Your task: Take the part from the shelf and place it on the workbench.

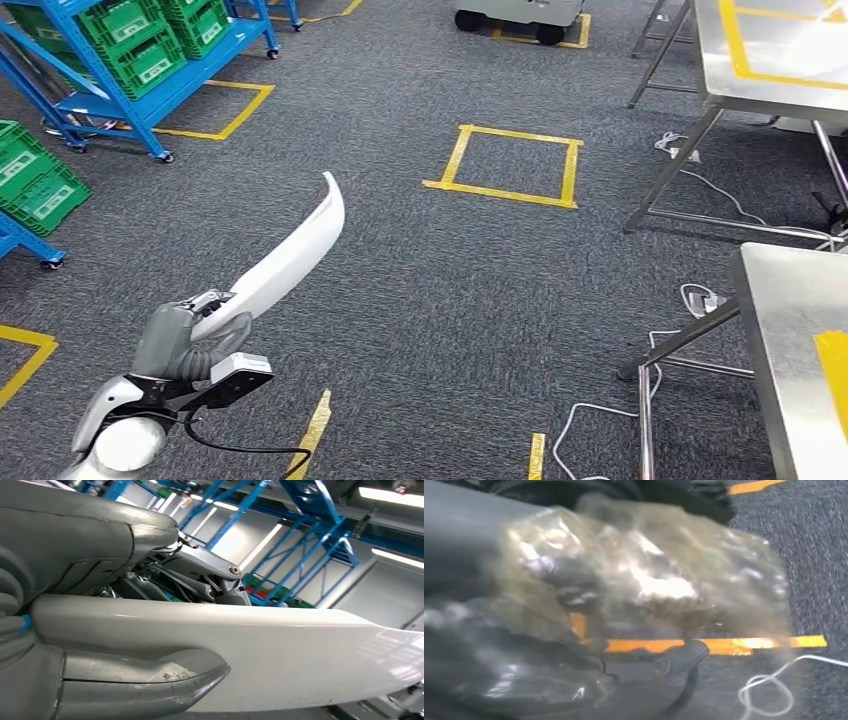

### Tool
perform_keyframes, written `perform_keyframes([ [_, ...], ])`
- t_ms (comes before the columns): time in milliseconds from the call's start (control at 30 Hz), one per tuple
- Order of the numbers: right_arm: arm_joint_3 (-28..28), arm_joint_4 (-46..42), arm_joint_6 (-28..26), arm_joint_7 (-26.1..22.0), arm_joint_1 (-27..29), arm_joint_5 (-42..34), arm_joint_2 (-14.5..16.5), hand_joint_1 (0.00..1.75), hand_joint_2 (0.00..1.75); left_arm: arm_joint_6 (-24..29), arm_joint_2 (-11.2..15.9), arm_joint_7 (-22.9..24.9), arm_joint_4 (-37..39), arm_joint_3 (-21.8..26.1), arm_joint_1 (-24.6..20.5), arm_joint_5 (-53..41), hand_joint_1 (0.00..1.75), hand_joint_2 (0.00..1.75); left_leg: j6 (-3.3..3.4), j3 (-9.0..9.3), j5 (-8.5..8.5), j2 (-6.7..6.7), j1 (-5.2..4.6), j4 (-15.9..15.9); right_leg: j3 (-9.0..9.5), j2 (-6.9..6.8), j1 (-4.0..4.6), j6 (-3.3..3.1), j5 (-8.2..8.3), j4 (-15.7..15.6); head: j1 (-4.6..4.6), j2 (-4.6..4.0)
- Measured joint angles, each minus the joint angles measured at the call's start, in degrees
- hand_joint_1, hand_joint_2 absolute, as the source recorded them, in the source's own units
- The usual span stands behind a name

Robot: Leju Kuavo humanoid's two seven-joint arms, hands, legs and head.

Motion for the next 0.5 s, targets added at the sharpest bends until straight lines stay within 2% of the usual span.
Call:
perform_keyframes([
  [33, -0.04, 0.00, -0.01, 0.00, 0.04, 0.00, 0.00, 0.00, 0.00, 0.00, -0.01, 0.00, 0.01, -0.01, 0.00, 0.01, 1.75, 1.75, -0.07, 0.09, -0.07, 0.47, 0.00, 0.00, 0.70, -0.18, -0.05, 0.01, 1.37, -1.52, 0.00, 0.00],
  [100, -0.11, 0.00, -0.02, 0.00, 0.02, -0.01, 0.00, 0.00, 0.00, 0.00, -0.01, -0.01, 0.01, -0.03, -0.03, 0.01, 1.75, 1.75, -0.37, 0.38, -0.27, 1.29, -0.04, 0.01, 4.73, -1.58, -0.02, -0.18, 5.12, -9.39, 0.01, 0.00],
  [133, -0.14, 0.00, -0.03, 0.00, -0.04, -0.01, 0.00, 0.00, 0.00, 0.00, 0.00, -0.01, 0.01, -0.02, -0.05, 0.01, 1.75, 1.75, -0.61, 0.50, -0.42, 1.65, -0.16, 0.05, 6.64, -2.40, 0.12, -0.40, 6.29, -12.99, -0.02, 0.00],
  [167, -0.16, 0.00, -0.03, -0.01, -0.10, -0.01, 0.01, 0.00, 0.00, 0.00, 0.01, -0.01, 0.01, -0.01, -0.07, 0.01, 1.75, 1.75, -0.90, 0.58, -0.52, 1.96, -0.28, 0.09, 7.90, -2.93, 0.27, -0.67, 6.82, -15.28, -0.06, 0.00],
  [200, -0.17, 0.00, -0.03, -0.01, -0.13, -0.01, 0.01, 0.00, 0.00, 0.00, 0.01, -0.01, 0.01, -0.01, -0.09, 0.01, 1.75, 1.75, -1.20, 0.62, -0.56, 2.27, -0.38, 0.11, 8.39, -3.09, 0.44, -0.94, 6.81, -16.19, -0.10, 0.00],
  [267, -0.23, 0.00, -0.03, -0.01, -0.05, -0.01, 0.02, 0.00, 0.00, 0.00, 0.01, -0.01, 0.01, -0.04, -0.12, 0.00, 1.75, 1.75, -1.87, 0.73, -0.67, 2.76, -0.29, 0.09, 8.43, -2.12, 0.55, -1.68, 7.02, -16.36, -0.12, 0.00],
  [333, -0.32, -0.01, -0.05, -0.01, 0.00, -0.01, 0.04, 0.00, 0.00, 0.00, -0.01, -0.02, 0.01, -0.10, -0.13, 0.00, 1.75, 1.75, -2.42, 0.30, -2.00, 1.60, -0.03, 1.60, 8.60, -1.27, 0.46, -2.45, 7.31, -16.68, -0.20, 0.00],
  [367, -0.34, -0.02, -0.07, -0.02, -0.05, -0.01, 0.05, 0.00, 0.00, 0.00, 0.01, -0.02, 0.01, -0.10, -0.10, 0.01, 1.75, 1.75, -2.59, -0.67, -3.51, 0.54, 0.07, 3.93, 8.77, -0.83, 0.38, -2.80, 7.43, -16.84, -0.31, 0.00],
  [433, -0.38, -0.01, -0.08, -0.02, -0.13, -0.01, 0.07, 0.00, 0.00, 0.00, 0.10, -0.02, 0.04, -0.08, 0.00, 0.02, 1.75, 1.75, -2.65, -4.14, -7.23, -1.03, 0.08, 11.44, 8.76, 0.12, 0.51, -3.22, 7.43, -16.82, -0.50, 0.00],
  [467, -0.39, -0.01, -0.06, -0.02, -0.12, 0.00, 0.07, 0.00, 0.00, 0.00, 0.14, -0.02, 0.07, -0.07, 0.07, 0.03, 1.75, 1.75, -2.63, -5.75, -8.31, -1.26, 0.06, 14.69, 8.77, 0.68, 0.60, -3.30, 7.42, -16.81, -0.55, 0.00],
  [500, -0.40, 0.00, -0.04, -0.02, -0.09, 0.01, 0.07, 0.00, 0.00, 0.00, 0.17, -0.02, 0.09, -0.08, 0.12, 0.04, 1.75, 1.75, -2.57, -6.67, -8.33, -1.35, 0.04, 16.36, 8.80, 1.25, 0.68, -3.34, 7.43, -16.80, -0.56, 0.00],
])
